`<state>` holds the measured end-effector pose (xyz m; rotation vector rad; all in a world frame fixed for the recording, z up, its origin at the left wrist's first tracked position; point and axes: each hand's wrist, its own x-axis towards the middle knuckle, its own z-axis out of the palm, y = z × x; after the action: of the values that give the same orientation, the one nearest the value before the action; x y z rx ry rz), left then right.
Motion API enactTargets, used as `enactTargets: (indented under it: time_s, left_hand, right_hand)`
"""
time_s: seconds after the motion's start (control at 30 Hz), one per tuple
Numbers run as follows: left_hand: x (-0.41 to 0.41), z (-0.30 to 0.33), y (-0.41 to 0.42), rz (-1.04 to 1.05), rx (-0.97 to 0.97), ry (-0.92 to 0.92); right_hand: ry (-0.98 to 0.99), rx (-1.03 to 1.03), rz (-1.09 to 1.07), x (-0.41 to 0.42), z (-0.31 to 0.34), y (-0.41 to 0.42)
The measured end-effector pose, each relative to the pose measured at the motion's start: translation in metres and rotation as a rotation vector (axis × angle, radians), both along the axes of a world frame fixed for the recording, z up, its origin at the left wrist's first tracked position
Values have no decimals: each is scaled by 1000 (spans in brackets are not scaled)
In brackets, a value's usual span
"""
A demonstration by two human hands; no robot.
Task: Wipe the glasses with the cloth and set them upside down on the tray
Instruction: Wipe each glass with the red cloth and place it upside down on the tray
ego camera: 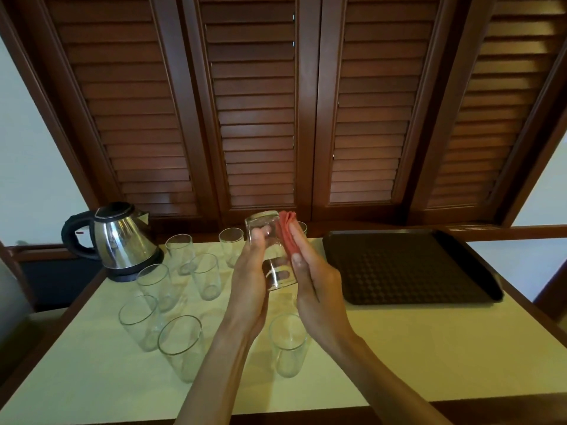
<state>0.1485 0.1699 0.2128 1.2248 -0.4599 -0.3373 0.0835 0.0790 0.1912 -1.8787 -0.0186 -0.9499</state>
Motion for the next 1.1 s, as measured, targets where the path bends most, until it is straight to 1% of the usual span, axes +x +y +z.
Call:
enactTargets:
  time_s: [0.07,0.1,0.2,0.27,0.3,0.37,0.4,0.43,0.5,0.57,0.6,0.67,0.7,0.73,0.77,0.8,0.83,0.9,0.97,1.0,1.03,1.07,1.1]
  left_hand:
    - [-2,2,-1,43,11,19]
    - [-1,5,-2,86,-10,67]
    - [6,9,-2,181,-93,288]
    - [6,9,0,154,-169,435]
    - [7,8,1,121,-185,469]
    - [7,8,3,29,-163,433]
    - [7,9,5,-7,-144,376]
    - [8,10,6,-33,-127,310]
    - [10,10,6,-74,-147,238]
    - [12,5,5,-119,-253,270]
    - [12,2,6,-133,-302,295]
    - [14,-3,6,-155,-357,317]
    - [16,-5,6,-169,-360,303]
    - [18,-6,6,-181,-355,280]
    - [20,-5,6,-191,-347,260]
    - [21,-2,5,-202,-343,259]
    - [21,0,4,-223,-339,265]
    - [20,7,1,-262,-335,273]
    - [19,11,1,-243,-307,276]
    - [19,11,1,-207,-286,290]
    - [20,10,2,-175,-269,308]
    - [22,6,2,-149,-264,328]
    - [23,2,1,-140,-266,334]
  right_hand:
    - [-27,-88,7,1,1,6]
    - [-38,-158,11,-1,-3,11]
    - [-155,-320,-51,-7,-32,17]
    - [-203,-389,-125,-8,-52,18]
    - [-203,-437,-142,-8,-59,18]
    - [-167,-519,-133,-7,-67,17]
    - [-142,-497,-107,-7,-65,16]
    - [-116,-406,-56,-9,-59,16]
    - [-67,-117,73,-16,-38,21]
    - [0,214,141,-25,-9,29]
    - [27,423,213,-28,2,29]
    - [15,826,416,-31,13,24]
    - [10,944,495,-31,18,22]
    - [33,940,515,-31,19,21]
    - [58,830,468,-30,19,23]
    - [74,623,347,-28,18,25]
    - [73,384,213,-26,16,27]
    - [26,-166,49,-16,5,25]
    - [31,-674,-138,-8,-10,18]
    - [74,-836,-240,-6,-15,15]
    - [134,-933,-318,-5,-19,12]
    - [180,-966,-345,-5,-23,12]
    - [185,-947,-329,-7,-26,14]
